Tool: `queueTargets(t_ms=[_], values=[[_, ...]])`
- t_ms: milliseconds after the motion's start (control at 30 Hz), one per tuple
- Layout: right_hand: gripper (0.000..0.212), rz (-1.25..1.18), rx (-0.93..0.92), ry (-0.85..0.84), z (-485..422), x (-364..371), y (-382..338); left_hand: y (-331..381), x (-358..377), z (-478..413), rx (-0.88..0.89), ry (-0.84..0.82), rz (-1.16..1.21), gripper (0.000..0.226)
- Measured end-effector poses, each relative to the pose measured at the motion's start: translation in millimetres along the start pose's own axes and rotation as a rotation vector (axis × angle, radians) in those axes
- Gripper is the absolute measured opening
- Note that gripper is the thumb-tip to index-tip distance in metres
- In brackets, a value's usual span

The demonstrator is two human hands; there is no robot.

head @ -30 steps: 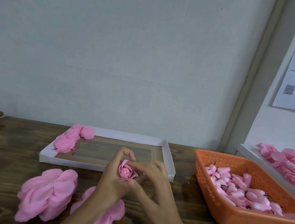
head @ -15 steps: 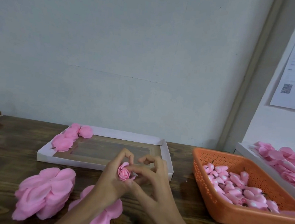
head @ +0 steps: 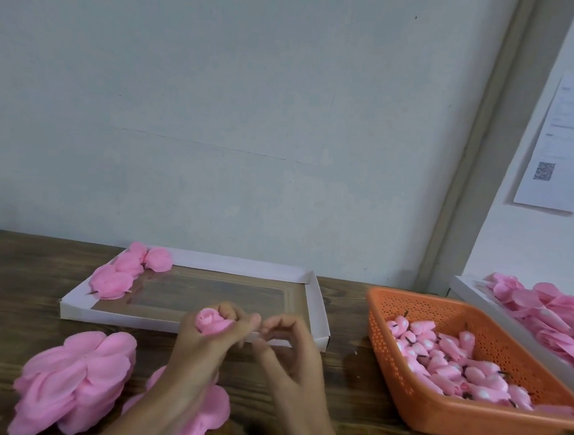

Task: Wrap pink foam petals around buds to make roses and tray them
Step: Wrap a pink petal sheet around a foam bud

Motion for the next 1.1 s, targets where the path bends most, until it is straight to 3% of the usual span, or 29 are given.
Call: queueTargets(t_ms=[167,267,433,567,767,867,933,1000,1100], values=[[0.029,0.005,-0.019,-0.149,11,27,-1,-21,9,13,-0.217,0.006,0.195,0.042],[0.032,-0.055,0.025,-0.154,10,29,0,-17,12,16,-0.182,-0.014,0.161,0.050],[0.026,-0.204,0.117,-0.178,6,29,-6,1,19,17,-0.088,-0.092,0.090,0.028],[0.023,-0.317,0.233,-0.193,7,31,2,9,23,19,-0.069,-0.165,0.041,0.024],[0.015,-0.358,0.314,-0.047,8,24,15,10,29,25,-0.045,-0.203,0.018,0.022],[0.014,-0.370,0.260,-0.002,12,24,13,3,28,26,-0.125,-0.138,0.052,0.056],[0.029,-0.339,0.178,-0.071,16,30,7,-2,25,23,-0.174,-0.077,0.155,0.080],[0.042,-0.252,0.117,-0.144,20,35,2,-5,22,20,-0.194,-0.045,0.225,0.068],[0.044,-0.139,0.091,-0.145,19,34,6,-13,21,18,-0.218,-0.028,0.232,0.036]])
Point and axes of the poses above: each hand's wrist, its own z-axis away from the middle knuckle, its own x-axis out of the palm, y = z × x, the point moved 9 cm from there along -z, towards the middle knuckle, and after that the axes turned 12 degrees about y, right-handed, at the moved point
